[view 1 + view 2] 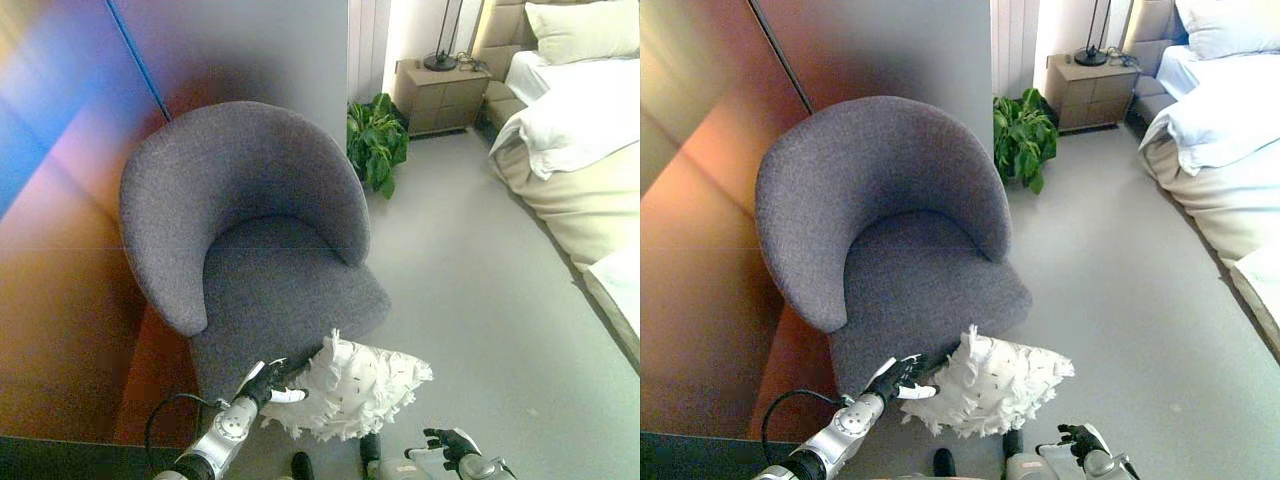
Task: Pick up the pillow and put it on the sofa.
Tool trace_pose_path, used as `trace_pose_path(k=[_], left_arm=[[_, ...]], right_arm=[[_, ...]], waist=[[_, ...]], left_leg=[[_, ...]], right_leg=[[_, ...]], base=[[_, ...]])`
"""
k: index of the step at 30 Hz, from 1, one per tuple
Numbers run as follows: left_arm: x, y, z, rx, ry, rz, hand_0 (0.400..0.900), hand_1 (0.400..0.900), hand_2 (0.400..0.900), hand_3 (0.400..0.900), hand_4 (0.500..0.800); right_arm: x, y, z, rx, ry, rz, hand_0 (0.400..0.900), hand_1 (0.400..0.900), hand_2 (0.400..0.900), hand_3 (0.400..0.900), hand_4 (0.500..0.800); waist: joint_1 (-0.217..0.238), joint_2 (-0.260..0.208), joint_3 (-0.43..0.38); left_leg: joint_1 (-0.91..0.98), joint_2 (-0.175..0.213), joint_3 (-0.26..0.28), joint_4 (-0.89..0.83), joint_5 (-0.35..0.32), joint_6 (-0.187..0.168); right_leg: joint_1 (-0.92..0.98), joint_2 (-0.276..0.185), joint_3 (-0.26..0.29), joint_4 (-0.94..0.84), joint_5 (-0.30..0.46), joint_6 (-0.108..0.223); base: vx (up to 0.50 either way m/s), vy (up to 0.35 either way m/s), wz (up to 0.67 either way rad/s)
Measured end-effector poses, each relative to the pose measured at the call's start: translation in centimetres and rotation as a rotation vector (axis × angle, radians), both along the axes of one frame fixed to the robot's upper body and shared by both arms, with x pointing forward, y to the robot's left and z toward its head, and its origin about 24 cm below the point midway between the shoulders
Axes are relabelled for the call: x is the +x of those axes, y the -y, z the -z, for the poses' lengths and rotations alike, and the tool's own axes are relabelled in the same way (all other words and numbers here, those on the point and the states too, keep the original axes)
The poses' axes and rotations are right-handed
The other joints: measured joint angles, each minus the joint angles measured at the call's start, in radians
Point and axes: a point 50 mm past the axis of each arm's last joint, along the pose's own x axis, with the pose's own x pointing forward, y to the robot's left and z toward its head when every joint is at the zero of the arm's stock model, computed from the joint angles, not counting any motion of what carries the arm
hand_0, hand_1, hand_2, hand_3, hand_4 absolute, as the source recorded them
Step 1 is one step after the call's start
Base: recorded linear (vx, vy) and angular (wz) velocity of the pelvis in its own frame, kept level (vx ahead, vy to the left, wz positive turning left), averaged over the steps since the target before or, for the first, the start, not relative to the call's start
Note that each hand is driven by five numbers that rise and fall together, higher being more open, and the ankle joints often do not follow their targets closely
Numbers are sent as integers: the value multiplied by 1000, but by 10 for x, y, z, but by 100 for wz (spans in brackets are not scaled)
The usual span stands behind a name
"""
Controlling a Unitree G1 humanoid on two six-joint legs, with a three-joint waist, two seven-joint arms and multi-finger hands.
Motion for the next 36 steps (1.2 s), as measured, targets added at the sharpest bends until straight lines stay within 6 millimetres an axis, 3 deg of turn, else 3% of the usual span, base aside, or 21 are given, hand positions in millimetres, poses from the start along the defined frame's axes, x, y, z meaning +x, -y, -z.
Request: trace_pose_path(k=[21, 31, 36], left_arm=[[39, 6, -24, 103, 180, 9, 900, 900, 900, 900, 800], [95, 15, -68, 109, 360, 14, 900, 900, 900, 900, 800], [113, 22, -88, 96, 423, 21, 900, 900, 900, 900, 800]], right_arm=[[46, -1, -18, -21, 156, -28, 900, 900, 900, 900, 800], [107, -11, -49, -62, 307, -134, 900, 900, 900, 900, 800], [123, -14, -60, -61, 368, -121, 900, 900, 900, 900, 800]], waist=[[-43, 33, 154], [-68, 37, 283], [-69, 36, 312]], left_leg=[[-55, -3, 24, 1, 5, -1], [-151, -10, 54, 28, 10, 3], [-172, -10, 69, 29, 10, 3]], right_leg=[[-71, 0, 24, 11, 4, 4], [-186, -5, 58, 52, 18, -1], [-219, -3, 72, 65, 21, -3]], base=[[-26, -5, -3], [-80, -14, -8], [-46, -28, -4]])
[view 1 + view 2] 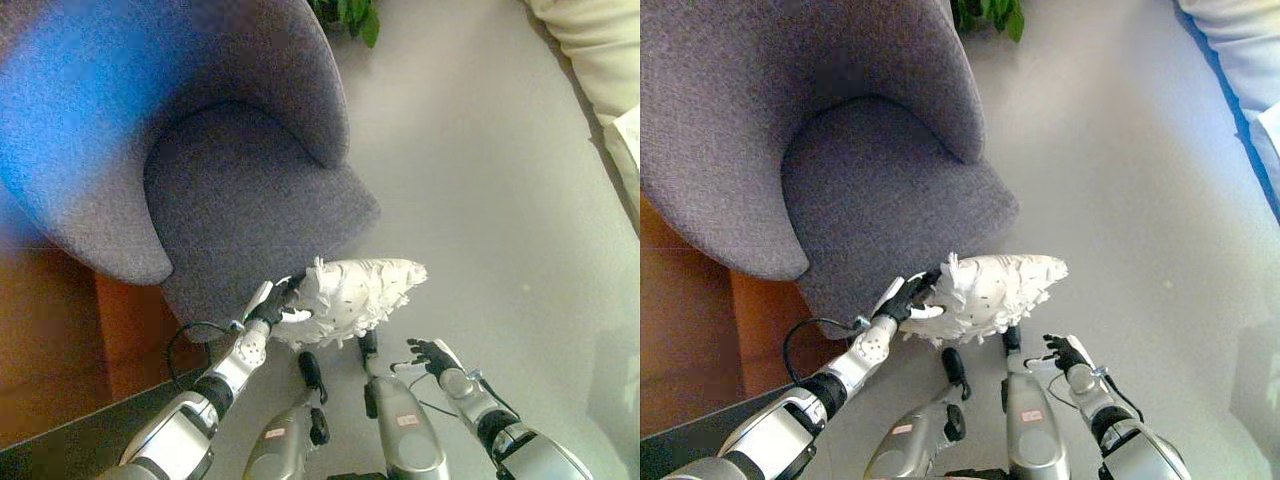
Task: Pick up the pillow and put it on the sofa.
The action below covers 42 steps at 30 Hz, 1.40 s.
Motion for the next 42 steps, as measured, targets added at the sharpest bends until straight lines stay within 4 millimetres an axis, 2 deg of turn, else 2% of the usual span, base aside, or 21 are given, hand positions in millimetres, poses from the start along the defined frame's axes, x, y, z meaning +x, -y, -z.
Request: trace_pose_path(k=[6, 10, 14, 22, 28, 33, 34, 35, 42], left_arm=[[15, -1, -14, -3, 33, -23, 900, 900, 900, 900, 800], [17, -6, -14, 8, 25, -43, 900, 900, 900, 900, 800], [20, -5, -18, -1, 34, -47, 900, 900, 900, 900, 800], [37, -3, -39, -22, 85, -60, 900, 900, 900, 900, 800], [42, -3, -47, -31, 105, -82, 900, 900, 900, 900, 800], [47, -1, -55, -30, 138, -91, 900, 900, 900, 900, 800], [48, -1, -55, -30, 139, -91, 765, 765, 765, 765, 719], [50, 0, -59, -29, 151, -93, 400, 400, 400, 400, 500], [55, -7, -68, -6, 184, -125, 400, 400, 400, 400, 500]], right_arm=[[11, -5, -7, -10, 36, -19, 900, 900, 900, 900, 800], [20, -8, -14, -12, 56, -22, 900, 900, 900, 900, 800], [26, -10, -19, -7, 82, -20, 900, 900, 900, 900, 800], [43, -22, -35, -5, 162, -47, 900, 900, 900, 900, 800], [55, -33, -47, 8, 229, -57, 900, 900, 900, 900, 800], [59, -36, -52, 16, 249, -43, 900, 900, 900, 900, 800], [59, -37, -52, 17, 250, -43, 900, 900, 900, 900, 800], [61, -39, -54, 18, 260, -44, 900, 900, 900, 900, 800], [62, -41, -54, 13, 256, -49, 900, 900, 900, 900, 800]], waist=[[-5, -10, 14], [-27, -16, 20], [-27, -19, 22], [-32, -33, 31], [-52, -50, 35], [-53, -58, 35], [-53, -58, 35], [-53, -61, 36], [-56, -72, 36]], left_leg=[[-41, 0, 7, 9, 0, 0], [-63, -3, 8, 13, 1, 1], [-91, -4, 11, 14, 2, 3], [-162, -6, 20, 36, 3, 4], [-214, -7, 24, 52, 4, 7], [-255, -8, 25, 68, 4, 8], [-257, -8, 25, 68, 4, 8], [-274, -8, 29, 73, 4, 9], [-297, -8, 33, 84, 4, 9]], right_leg=[[-45, 0, 7, 14, 2, -2], [-67, -3, 9, 15, 6, 0], [-96, -4, 11, 19, 8, 0], [-173, -7, 20, 46, 9, -1], [-220, -11, 22, 51, 17, 0], [-255, -13, 24, 51, 26, 2], [-257, -13, 24, 51, 26, 2], [-271, -14, 27, 51, 31, 2], [-291, -15, 33, 51, 39, 2]], base=[[-42, -31, -3], [-8, -2, -1], [0, 0, 0], [-22, -37, -2], [-5, -5, 0], [0, 0, 0], [0, 0, 0], [0, 0, 0], [0, 0, 0]])
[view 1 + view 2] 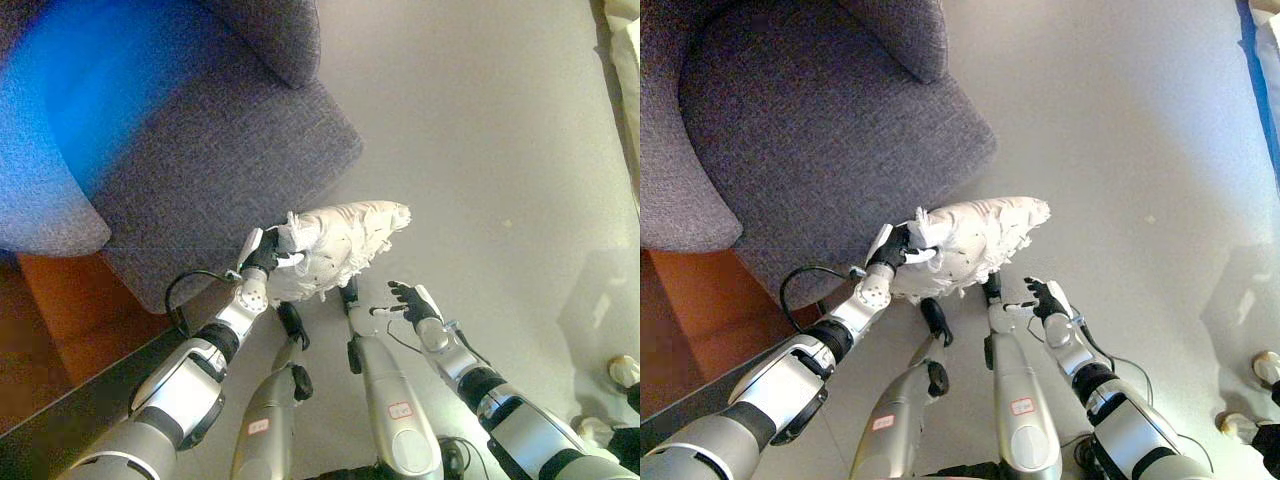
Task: Pick up the pillow and put it on the sofa.
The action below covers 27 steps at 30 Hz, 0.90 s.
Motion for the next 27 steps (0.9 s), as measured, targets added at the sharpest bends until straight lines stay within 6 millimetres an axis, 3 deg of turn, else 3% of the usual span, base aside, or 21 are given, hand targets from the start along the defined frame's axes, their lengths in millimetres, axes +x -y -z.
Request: trace_pose_path(k=[7, 17, 27], left_arm=[[2, -10, -2, 23, -12, -20, 400, 400, 400, 400, 500], [1, -10, 0, 25, -27, -21, 400, 400, 400, 400, 500], [-17, -13, 28, 18, -102, -28, 400, 400, 400, 400, 500]], right_arm=[[2, -3, -1, 10, 6, -3, 900, 900, 900, 900, 800], [1, -5, -1, 22, 4, 0, 900, 900, 900, 900, 800], [-18, 7, 20, 21, -93, 8, 900, 900, 900, 900, 800]], waist=[[-24, -23, 0], [-22, -24, 1], [-15, -23, 0]], left_leg=[[-5, -1, 0, 4, 0, 1], [-2, 0, -1, 17, 0, 1], [159, -1, -17, -17, 7, 0]], right_leg=[[-2, -2, 1, 0, 3, 0], [6, -3, 0, 0, 9, -3], [172, -3, -19, -30, 5, 1]], base=[[0, 0, 0], [2, 1, 1], [31, 27, 5]])
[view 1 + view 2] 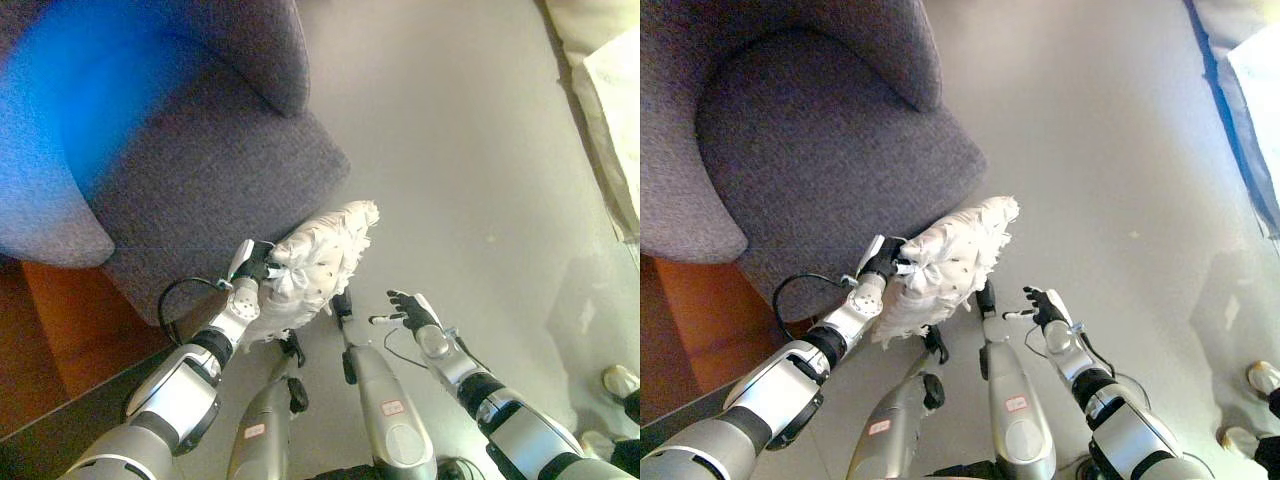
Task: Pick up the pillow and put it on the sofa.
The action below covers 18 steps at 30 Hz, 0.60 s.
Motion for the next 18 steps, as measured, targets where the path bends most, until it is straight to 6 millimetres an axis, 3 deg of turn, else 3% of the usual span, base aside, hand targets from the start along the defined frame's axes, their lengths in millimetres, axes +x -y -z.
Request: trace_pose_path(k=[10, 18], left_arm=[[-27, -7, 29, -5, -85, 46, 400, 400, 400, 400, 500], [-41, 1, 34, -30, -124, 135, 400, 400, 400, 400, 500]], right_arm=[[-47, 23, 37, 10, -167, 71, 900, 900, 900, 900, 800], [-76, 41, 52, 25, -237, 121, 900, 900, 900, 900, 800]], waist=[[43, 16, -8], [78, 89, -62]], left_leg=[[148, 1, -37, -63, 19, -6], [241, 1, -74, -95, 17, -6]], right_leg=[[161, 4, -41, -62, -2, -4], [275, 4, -76, -102, -11, -3]], base=[[100, 30, 13], [118, 51, 10]])
